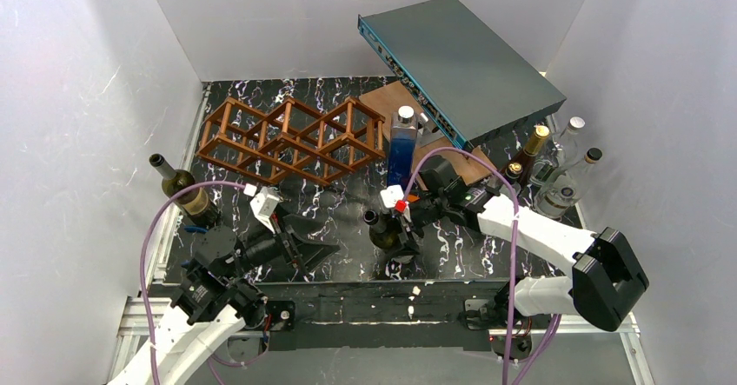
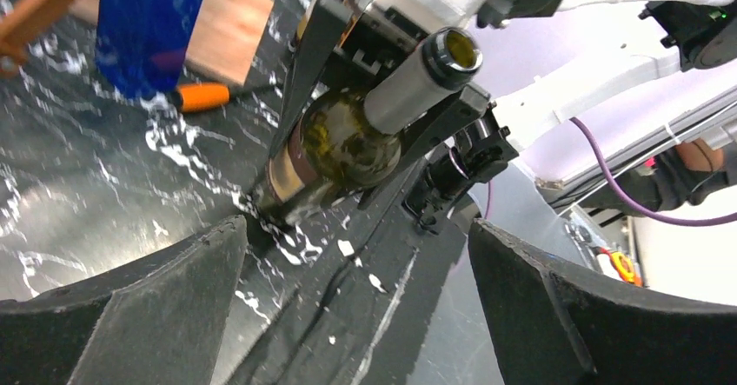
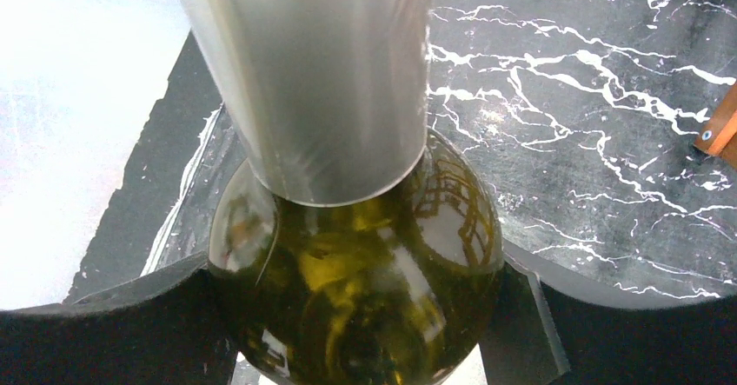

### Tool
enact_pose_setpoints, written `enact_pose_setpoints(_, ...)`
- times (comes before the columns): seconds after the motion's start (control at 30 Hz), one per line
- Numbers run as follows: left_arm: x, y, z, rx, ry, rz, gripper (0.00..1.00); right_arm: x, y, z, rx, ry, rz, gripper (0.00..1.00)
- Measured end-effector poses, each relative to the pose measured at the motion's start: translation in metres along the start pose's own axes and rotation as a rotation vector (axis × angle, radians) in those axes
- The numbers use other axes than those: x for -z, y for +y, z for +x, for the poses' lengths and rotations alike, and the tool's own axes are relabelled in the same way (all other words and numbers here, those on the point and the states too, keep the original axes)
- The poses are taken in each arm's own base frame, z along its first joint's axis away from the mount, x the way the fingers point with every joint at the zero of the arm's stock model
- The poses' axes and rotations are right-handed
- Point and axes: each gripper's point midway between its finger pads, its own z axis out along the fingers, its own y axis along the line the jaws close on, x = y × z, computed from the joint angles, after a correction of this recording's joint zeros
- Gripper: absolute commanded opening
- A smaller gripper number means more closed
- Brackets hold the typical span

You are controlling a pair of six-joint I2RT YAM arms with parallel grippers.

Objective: Take the wine bottle off the wine rack
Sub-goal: Pick up the wine bottle from the wine rack.

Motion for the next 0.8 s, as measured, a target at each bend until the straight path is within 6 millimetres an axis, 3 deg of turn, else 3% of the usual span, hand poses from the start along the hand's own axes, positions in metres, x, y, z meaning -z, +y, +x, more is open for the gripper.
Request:
enact_pose_setpoints(0.13, -0.005, -0.007, -0.016, -0.15, -0.063, 0.062, 0.98, 0.002, 0.0, -0.001, -0.033, -0.01, 0.0, 0.09)
enact_pose_setpoints(0.3, -0.017, -0.004, -0.018, -0.29, -0.046, 0.093, 0.98, 0.003, 0.001, -0.004, -0.06, -0.026, -0.005, 0.09)
enact_pose_setpoints(0.63, -0.06, -0.001, -0.002, -0.4, 0.008, 0.199, 0.98, 0.004, 0.0, -0.006, -0.084, -0.039, -0.005, 0.1)
enact_pose_setpoints(0.8, -0.083, -0.008, 0.019, -0.439, 0.07, 0.253, 0.92, 0.006, -0.004, -0.007, -0.083, -0.046, 0.006, 0.1)
